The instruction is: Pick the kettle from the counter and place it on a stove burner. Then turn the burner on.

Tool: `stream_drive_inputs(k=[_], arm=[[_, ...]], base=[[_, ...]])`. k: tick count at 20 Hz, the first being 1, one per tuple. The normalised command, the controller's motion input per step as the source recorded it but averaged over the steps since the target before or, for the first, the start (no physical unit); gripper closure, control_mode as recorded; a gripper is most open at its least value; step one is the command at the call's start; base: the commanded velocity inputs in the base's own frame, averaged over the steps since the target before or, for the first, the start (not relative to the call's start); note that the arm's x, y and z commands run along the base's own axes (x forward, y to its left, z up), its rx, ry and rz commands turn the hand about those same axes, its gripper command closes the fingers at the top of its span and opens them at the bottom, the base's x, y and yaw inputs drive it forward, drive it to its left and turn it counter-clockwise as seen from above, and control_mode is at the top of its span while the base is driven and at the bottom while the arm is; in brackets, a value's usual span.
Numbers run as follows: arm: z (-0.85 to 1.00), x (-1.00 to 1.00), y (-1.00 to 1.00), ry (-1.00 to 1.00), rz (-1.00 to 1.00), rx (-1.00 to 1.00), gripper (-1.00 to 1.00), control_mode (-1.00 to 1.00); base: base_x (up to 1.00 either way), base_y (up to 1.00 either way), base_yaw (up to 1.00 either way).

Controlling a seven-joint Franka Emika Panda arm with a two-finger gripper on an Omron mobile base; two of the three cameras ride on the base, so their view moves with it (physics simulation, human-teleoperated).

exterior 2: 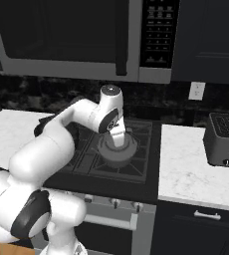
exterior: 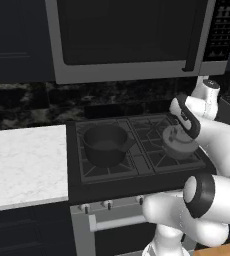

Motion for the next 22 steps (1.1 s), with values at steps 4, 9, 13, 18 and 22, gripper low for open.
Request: stream_drive_inputs(k=[4,9,13,18,22], arm=[[-0.31,0.21,0.00,0.01,0.00,-0.01,1.00,-1.00],[-0.31,0.17,0.00,-0.04,0.00,0.00,1.00,-1.00],[-0.18,0.38,0.00,-0.10,-0.01,0.00,1.00,-1.00],[-0.07,0.42,0.00,-0.04,0.00,0.00,1.00,-1.00],[-0.07,0.34,0.00,0.00,0.00,0.00,1.00,-1.00]], base=[[0.00,0.00,0.00],[0.00,0.00,0.00],[0.00,0.00,0.00],[0.00,0.00,0.00],[0.00,0.00,0.00]])
